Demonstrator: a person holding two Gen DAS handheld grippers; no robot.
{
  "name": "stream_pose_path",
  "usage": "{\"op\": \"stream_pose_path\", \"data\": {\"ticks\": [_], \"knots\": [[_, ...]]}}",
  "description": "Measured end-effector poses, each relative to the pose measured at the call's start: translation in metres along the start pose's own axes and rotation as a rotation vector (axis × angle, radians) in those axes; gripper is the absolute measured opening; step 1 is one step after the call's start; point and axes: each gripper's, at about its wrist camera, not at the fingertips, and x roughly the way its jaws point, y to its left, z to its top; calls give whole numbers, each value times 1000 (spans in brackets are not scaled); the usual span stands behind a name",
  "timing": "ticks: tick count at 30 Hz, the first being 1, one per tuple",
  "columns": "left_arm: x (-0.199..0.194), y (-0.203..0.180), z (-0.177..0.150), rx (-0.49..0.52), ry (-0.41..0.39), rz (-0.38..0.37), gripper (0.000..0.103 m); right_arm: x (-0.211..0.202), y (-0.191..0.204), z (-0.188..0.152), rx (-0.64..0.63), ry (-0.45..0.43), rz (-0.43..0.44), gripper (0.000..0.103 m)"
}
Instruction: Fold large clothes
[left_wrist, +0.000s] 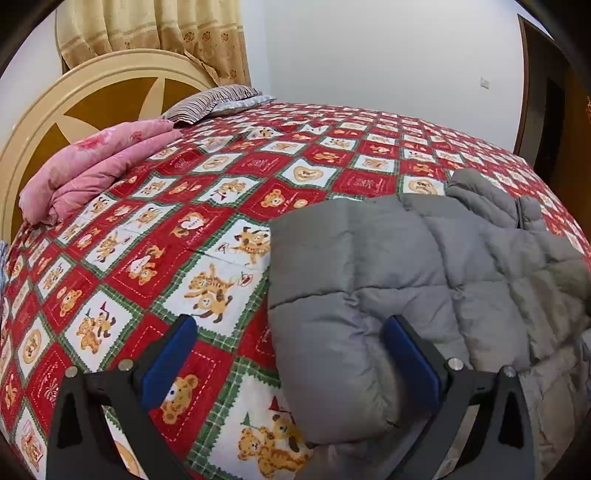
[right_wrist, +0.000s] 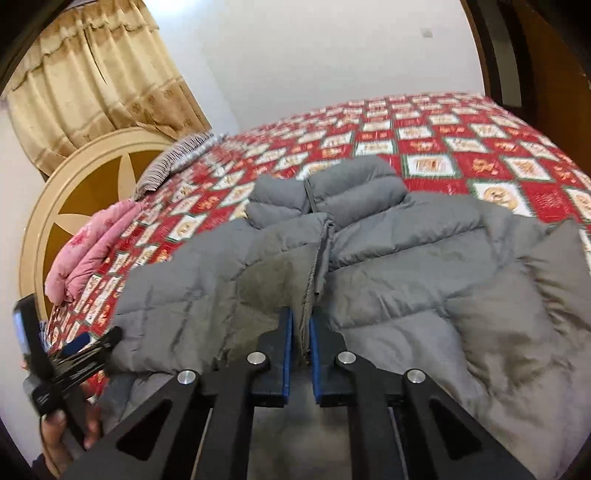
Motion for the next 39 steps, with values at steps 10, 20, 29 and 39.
{"op": "stream_pose_path", "data": {"ticks": [10, 20, 29, 39], "knots": [[-7, -7, 3, 65, -2, 17, 103, -66, -44, -46, 81, -10, -121, 5], [-6, -7, -4, 113, 29, 60, 103, -62, -74, -72, 102, 45, -191, 8], [-37, -24, 26, 157, -52, 38, 103, -110, -58, -57, 122, -133, -289, 56], [-18, -74, 11, 222, -46, 24, 103, -52, -2, -29, -16, -98, -137, 56]]}}
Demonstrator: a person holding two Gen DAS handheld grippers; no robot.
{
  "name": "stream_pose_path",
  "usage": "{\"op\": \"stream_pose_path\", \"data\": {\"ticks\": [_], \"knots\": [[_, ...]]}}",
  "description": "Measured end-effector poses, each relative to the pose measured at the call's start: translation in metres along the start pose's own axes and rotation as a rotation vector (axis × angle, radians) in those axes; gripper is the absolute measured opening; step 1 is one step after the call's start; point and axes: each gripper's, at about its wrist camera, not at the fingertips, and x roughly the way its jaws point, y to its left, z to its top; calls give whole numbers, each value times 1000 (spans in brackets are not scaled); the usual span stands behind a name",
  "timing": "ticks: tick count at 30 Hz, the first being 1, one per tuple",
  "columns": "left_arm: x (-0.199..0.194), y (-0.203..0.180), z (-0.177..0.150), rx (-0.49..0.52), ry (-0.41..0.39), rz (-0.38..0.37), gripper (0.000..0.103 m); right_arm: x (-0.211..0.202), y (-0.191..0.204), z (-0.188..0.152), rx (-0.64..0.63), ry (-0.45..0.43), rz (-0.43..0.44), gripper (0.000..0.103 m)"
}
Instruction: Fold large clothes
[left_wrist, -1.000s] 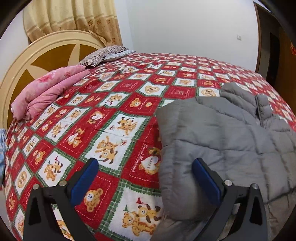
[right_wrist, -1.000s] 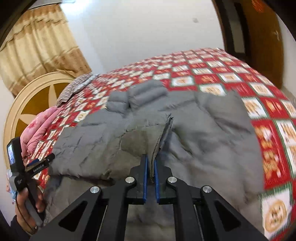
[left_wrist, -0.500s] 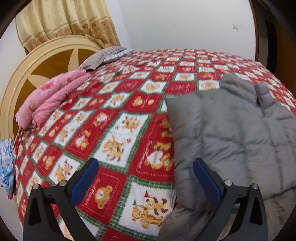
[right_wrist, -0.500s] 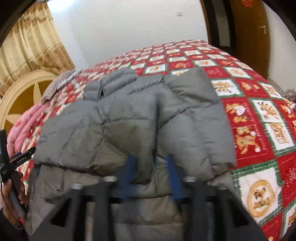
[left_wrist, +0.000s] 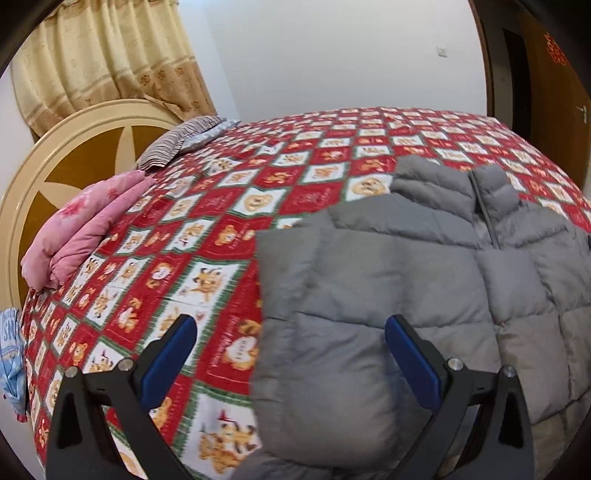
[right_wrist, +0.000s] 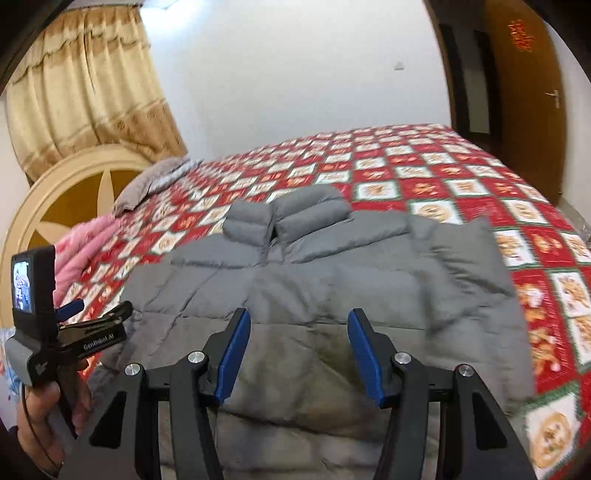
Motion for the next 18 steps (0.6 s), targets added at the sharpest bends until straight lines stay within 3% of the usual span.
{"op": "stream_pose_path", "data": {"ticks": [6, 13, 18], "knots": [[12, -13, -8, 41, 14, 3, 103, 35, -2, -11, -17, 84, -30, 56], [32, -19, -17, 42, 71, -33, 103, 59, -4, -27, -44, 150, -50, 56], [40, -30, -19, 81, 104, -15, 103, 68, 1, -31, -77, 173, -92, 56]]}}
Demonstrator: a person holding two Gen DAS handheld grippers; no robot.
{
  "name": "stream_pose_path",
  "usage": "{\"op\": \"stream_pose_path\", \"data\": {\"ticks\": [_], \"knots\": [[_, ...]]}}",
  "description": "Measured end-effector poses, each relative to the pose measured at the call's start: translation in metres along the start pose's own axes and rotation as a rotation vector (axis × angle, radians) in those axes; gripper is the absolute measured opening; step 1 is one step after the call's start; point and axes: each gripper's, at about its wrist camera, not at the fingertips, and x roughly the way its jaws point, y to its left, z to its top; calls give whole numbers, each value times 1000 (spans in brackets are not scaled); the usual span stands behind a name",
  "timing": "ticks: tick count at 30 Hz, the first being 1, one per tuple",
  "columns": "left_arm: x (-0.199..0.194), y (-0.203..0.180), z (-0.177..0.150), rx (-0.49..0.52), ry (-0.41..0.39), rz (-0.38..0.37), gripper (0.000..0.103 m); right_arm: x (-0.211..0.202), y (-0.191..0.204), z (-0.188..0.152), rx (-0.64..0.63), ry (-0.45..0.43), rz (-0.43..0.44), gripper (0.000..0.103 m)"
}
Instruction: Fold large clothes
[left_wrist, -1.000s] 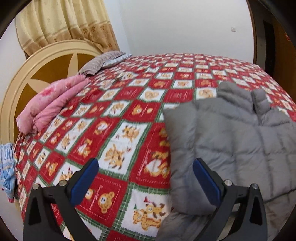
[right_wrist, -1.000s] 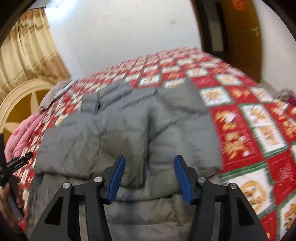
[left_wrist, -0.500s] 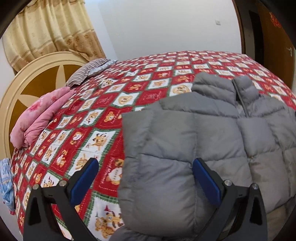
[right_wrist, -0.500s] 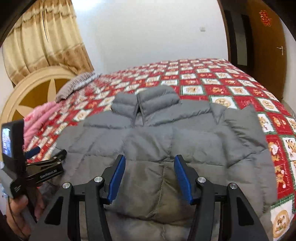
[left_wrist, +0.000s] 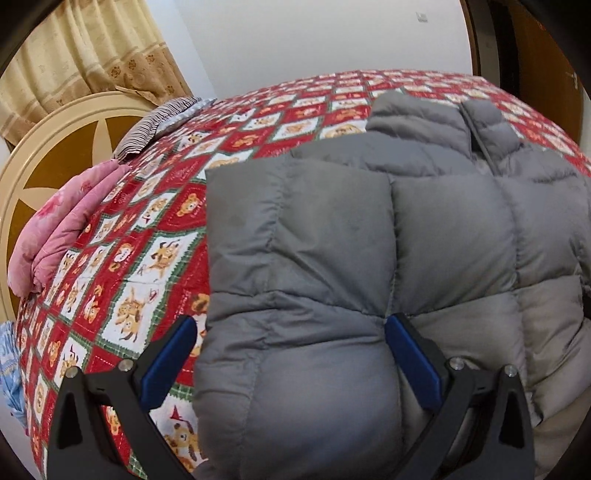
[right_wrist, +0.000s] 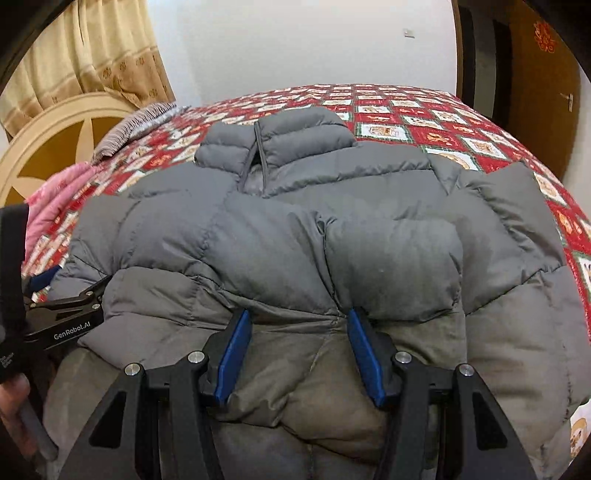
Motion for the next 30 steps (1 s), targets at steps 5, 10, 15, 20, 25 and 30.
{"op": "stream_pose_path", "data": {"ticks": [5, 10, 15, 20, 25, 30], "knots": [[4, 2, 0, -12, 20, -20, 103, 3, 4, -2, -22, 5, -29, 56], [7, 12, 5, -46, 72, -89, 103, 4, 6, -4, -36, -2, -43, 56], [-18, 24, 22, -6, 62, -95, 103, 5, 11, -4, -55, 1, -64, 56], [-49, 21, 51, 2, -25, -100, 103, 7, 12, -3, -66, 4, -75, 56], [-26, -10, 61, 27, -46, -80, 103, 7, 12, -3, -61, 4, -67, 56], [24, -33, 47, 55, 10, -19, 103, 7, 11, -2, -66, 9, -52, 57]]}}
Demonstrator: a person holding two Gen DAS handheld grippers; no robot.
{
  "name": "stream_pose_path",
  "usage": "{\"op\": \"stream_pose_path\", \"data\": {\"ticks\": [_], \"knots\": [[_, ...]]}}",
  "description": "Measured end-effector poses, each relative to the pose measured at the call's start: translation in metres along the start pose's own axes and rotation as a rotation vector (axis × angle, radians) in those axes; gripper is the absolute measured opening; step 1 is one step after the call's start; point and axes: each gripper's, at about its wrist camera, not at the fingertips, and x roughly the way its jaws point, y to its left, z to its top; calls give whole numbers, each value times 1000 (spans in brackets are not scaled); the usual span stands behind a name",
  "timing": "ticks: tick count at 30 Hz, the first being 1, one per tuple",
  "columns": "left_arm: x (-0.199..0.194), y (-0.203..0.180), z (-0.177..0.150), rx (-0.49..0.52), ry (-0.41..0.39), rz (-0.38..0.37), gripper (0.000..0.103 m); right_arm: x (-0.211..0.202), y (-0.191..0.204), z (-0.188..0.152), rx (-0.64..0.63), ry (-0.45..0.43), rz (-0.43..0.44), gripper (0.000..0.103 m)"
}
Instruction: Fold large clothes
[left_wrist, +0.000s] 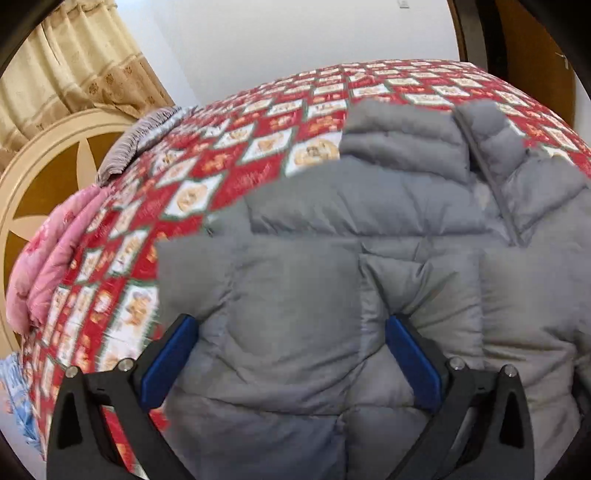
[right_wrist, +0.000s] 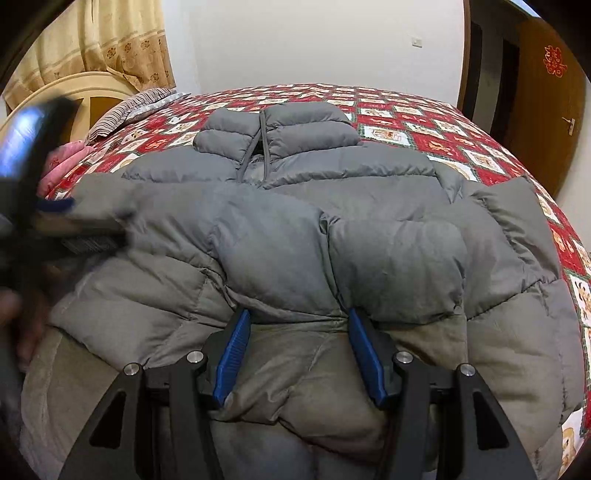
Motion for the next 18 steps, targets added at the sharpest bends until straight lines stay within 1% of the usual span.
{"op": "stream_pose_path", "data": {"ticks": [1, 4, 7, 9, 11, 14, 16, 18], "knots": [[-2, 1, 0, -6, -4, -2, 103, 0, 0, 1, -8, 4, 4, 57], [-4, 1, 2, 32, 11, -1, 103, -1, 0, 2, -31, 15, 13, 57], [-14, 9, 13, 38, 36, -6, 103, -7, -1, 6, -63, 40, 41, 58], [-28, 18, 23, 4, 0, -34, 103, -16, -8, 11, -48, 46, 67, 60], [-38, 24, 38, -27, -35, -80, 103, -28, -15, 18, -22, 13, 98, 64], [-30, 20, 55, -39, -27, -112, 103, -39, -22, 38, 4, -37, 105, 64], [-13, 13, 66, -49, -7, -89, 103, -33, -29, 57, 41, -36, 108, 65], [2, 9, 73, -72, 28, -87, 103, -21, -33, 73, 61, -29, 96, 65]]}}
